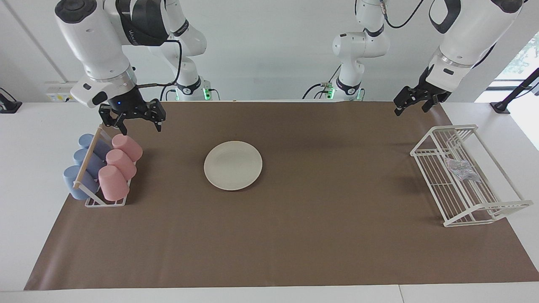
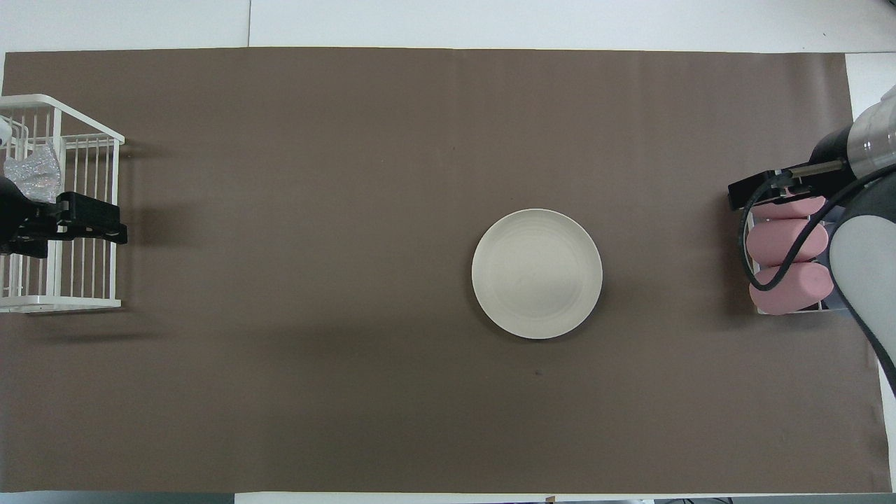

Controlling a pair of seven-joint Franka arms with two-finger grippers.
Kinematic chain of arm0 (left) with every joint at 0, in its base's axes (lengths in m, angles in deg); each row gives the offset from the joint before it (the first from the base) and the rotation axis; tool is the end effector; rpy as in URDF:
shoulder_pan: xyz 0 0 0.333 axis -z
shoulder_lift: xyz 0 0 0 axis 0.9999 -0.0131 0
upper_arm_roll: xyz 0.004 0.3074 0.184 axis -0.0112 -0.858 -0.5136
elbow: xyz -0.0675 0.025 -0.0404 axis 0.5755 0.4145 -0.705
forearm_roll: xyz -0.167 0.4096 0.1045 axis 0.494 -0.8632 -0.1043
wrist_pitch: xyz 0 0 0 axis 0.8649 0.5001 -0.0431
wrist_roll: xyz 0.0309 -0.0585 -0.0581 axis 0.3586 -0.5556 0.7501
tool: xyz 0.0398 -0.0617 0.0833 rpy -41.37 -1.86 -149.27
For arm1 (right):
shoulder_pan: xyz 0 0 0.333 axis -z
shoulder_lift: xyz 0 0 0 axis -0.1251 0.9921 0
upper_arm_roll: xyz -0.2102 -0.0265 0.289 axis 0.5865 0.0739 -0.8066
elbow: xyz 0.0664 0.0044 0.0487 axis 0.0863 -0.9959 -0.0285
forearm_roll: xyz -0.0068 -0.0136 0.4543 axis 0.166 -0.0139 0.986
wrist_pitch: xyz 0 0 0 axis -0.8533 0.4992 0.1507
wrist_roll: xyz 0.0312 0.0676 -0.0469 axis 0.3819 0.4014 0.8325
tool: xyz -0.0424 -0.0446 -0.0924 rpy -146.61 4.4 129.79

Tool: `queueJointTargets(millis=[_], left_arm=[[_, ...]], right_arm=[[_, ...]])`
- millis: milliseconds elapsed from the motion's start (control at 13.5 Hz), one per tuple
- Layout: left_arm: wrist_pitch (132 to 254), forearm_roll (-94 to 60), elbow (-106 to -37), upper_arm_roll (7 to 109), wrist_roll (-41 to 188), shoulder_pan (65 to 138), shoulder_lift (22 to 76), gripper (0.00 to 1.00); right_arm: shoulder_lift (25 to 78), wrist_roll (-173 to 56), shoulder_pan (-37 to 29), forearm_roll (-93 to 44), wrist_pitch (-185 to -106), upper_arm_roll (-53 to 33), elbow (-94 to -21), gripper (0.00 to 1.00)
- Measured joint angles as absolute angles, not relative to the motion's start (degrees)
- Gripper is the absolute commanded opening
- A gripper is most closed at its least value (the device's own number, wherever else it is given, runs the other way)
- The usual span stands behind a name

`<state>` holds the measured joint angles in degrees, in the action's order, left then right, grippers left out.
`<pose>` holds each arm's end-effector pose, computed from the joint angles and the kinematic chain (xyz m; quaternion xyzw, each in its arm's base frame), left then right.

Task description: Wipe plate with sponge

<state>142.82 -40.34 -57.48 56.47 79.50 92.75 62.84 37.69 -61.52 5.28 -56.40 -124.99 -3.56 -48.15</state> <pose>0.5869 -0.0534 0.6491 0.9984 0.0423 -0.0329 0.0156 0.6339 0.0273 0.6212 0.9977 0.0661 0.0104 0.0131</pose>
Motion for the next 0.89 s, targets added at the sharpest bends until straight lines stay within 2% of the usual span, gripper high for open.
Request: queueJointTargets(millis=[890], left_arm=[[144.2, -40.3, -57.4, 56.4, 76.2, 92.7, 62.9, 1.0]], right_arm=[[37.7, -61.5, 5.3, -56.4, -125.0, -3.6, -48.1, 1.0]])
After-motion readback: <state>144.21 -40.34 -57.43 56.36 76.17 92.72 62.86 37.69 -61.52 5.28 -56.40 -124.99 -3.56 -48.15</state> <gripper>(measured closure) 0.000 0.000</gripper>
